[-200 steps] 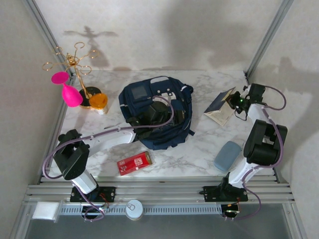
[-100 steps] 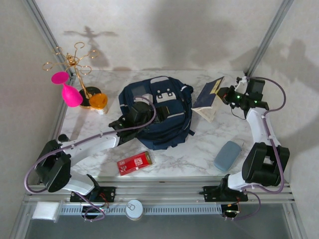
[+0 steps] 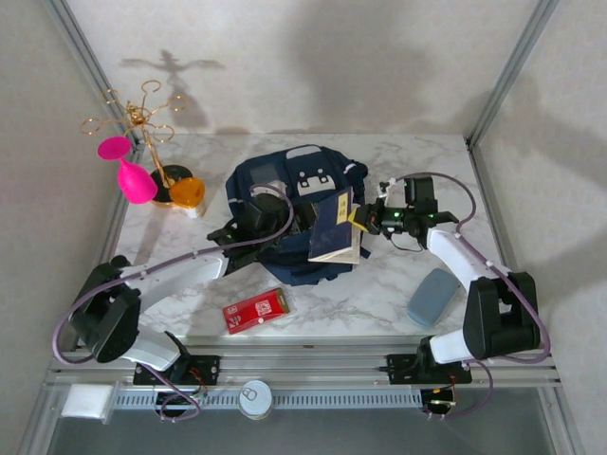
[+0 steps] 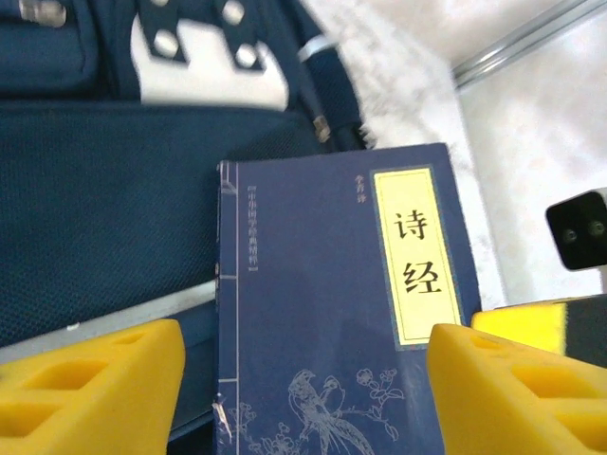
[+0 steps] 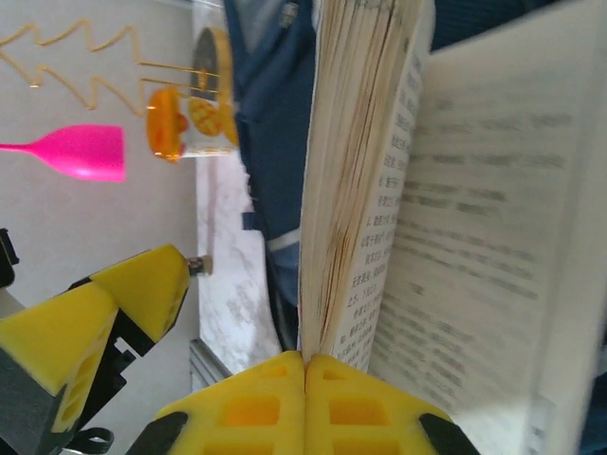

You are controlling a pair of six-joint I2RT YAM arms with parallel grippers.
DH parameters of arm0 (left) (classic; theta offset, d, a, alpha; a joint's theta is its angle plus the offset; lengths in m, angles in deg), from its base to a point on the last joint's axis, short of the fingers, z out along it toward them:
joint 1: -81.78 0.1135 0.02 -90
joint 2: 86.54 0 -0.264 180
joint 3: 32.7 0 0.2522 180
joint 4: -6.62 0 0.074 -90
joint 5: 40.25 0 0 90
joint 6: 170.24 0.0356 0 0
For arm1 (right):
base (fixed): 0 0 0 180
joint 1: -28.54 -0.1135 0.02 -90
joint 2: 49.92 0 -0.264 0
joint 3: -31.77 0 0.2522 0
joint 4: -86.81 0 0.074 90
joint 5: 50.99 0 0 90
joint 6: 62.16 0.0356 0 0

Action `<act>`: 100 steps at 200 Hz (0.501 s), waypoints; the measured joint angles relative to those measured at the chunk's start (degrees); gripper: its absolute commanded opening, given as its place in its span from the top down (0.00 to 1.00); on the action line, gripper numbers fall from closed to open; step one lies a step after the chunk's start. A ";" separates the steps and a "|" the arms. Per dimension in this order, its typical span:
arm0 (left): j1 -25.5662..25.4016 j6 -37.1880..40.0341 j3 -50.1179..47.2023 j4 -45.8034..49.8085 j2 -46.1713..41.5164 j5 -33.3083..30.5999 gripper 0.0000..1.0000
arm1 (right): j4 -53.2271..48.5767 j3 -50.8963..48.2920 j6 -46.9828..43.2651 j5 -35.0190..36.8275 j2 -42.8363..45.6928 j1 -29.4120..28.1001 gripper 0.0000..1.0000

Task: Pack the student bag
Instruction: Place the book in the student bag, then pick up the book from the student bag.

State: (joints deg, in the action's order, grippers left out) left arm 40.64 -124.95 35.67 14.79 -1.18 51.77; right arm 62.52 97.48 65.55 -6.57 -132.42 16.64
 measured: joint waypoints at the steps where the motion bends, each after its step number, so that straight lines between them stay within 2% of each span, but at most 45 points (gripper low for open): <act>1: 0.00 0.04 0.02 0.00 0.15 0.04 0.37 | 0.00 -0.09 -0.02 0.11 -0.15 0.00 0.80; 23: -0.04 -0.11 0.55 0.17 5.88 3.06 0.43 | -0.81 -0.63 -1.88 2.25 -2.01 -0.15 0.56; 50: -0.68 0.37 2.25 0.79 11.32 4.98 0.49 | -2.19 -0.76 -4.04 7.10 -2.03 -0.33 0.35; 75: -1.22 0.81 2.95 0.90 13.09 5.73 0.53 | -2.47 -1.81 -4.61 9.57 -2.23 -0.44 0.27; 100: -1.31 0.79 2.95 0.90 13.11 5.86 0.56 | -1.73 -3.19 -3.93 9.09 -3.85 -2.14 0.27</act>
State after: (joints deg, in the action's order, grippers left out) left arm 39.33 -124.16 38.62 15.69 11.94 57.63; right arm 60.79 94.29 61.62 2.52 -136.27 14.50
